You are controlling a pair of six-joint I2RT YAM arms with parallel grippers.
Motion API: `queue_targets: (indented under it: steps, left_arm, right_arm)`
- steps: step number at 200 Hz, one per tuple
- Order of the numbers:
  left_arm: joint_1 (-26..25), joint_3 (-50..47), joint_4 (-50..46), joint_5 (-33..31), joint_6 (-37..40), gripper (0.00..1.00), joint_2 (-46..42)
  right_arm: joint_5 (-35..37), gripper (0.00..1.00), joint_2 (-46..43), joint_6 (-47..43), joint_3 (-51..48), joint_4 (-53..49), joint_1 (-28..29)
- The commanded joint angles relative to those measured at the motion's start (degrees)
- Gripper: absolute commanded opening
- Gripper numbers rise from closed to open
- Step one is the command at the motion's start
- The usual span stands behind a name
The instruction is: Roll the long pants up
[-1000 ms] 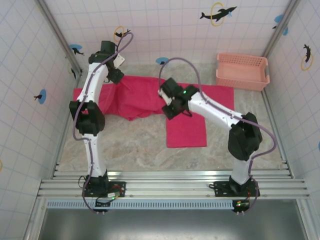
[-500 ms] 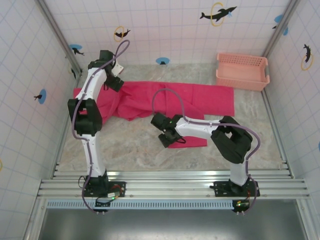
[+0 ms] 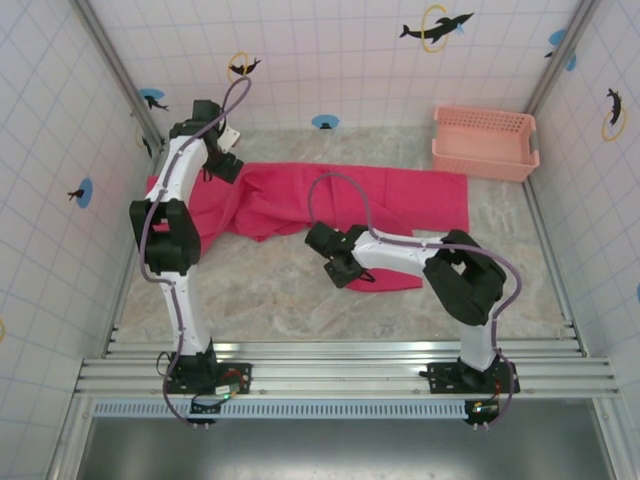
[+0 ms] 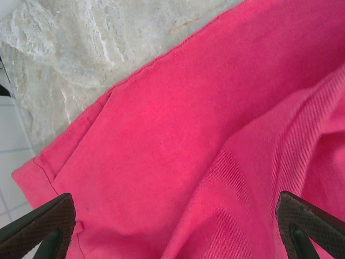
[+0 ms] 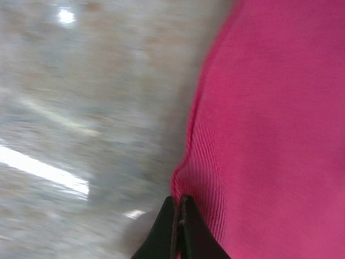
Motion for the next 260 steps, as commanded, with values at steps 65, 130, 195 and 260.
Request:
queue_targets:
  steps: [65,130,195,260]
  left_arm:
    - [0.37,-3.08,1.62,6.65,-2.1,0.97,-8.24]
    - [0.4,-7.18,1.05,6.65,0.05,0.98,-11.97]
    - [-0.7,-26.72,7.87,-1.82,6.53,0.97,-26.67]
    - [-7.44,-42.07,2.83,-17.77,0.46,0.94,-28.61]
  right_arm:
    - [5.74,0.0,-19.91,-11.24,5.57,-3.86,-37.14]
    - [2.9,0.0,3.39,-16.72,23.87,1.1,-46.02]
    - [2.76,0.52,25.93,-17.2,50.53,-4.09,-47.55]
    - [-2.98,0.56,16.79,-17.45,46.33,-1.91,-49.03]
